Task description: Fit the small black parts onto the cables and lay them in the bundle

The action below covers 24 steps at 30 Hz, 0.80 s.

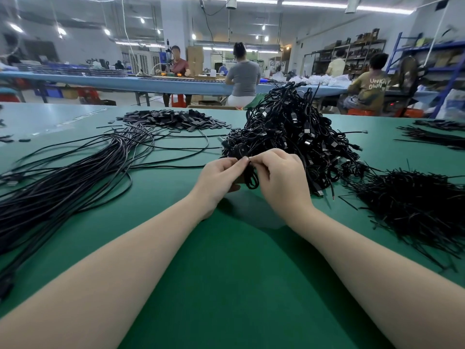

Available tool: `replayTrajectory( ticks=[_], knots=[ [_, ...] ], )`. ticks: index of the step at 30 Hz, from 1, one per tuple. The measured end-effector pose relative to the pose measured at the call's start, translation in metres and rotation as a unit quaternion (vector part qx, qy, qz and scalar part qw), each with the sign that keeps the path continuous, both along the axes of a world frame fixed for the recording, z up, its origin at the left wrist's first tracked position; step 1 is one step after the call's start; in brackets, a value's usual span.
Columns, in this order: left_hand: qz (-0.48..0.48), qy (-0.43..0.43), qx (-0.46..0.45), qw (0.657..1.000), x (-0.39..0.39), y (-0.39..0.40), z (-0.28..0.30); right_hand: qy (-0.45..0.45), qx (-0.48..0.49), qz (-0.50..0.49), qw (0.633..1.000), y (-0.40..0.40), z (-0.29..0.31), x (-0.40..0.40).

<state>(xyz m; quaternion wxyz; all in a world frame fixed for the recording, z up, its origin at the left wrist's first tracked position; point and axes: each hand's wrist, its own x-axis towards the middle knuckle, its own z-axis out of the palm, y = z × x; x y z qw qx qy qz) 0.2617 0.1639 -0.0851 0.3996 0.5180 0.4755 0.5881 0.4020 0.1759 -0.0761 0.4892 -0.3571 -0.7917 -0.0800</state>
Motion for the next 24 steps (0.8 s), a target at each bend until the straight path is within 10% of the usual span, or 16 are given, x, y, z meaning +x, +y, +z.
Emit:
replayTrajectory(
  ticks=[5, 24],
  knots=[
    [-0.025, -0.130, -0.047, 0.990, -0.0076, -0.0033, 0.0077, -0.040, 0.061, -0.018, 0.997, -0.0043, -0.0008, -0.0022],
    [-0.064, 0.008, -0.055, 0.996, -0.0028, -0.0010, 0.0045, -0.011, 0.062, 0.000, 0.998, -0.0016, -0.0001, -0.0005]
  ],
)
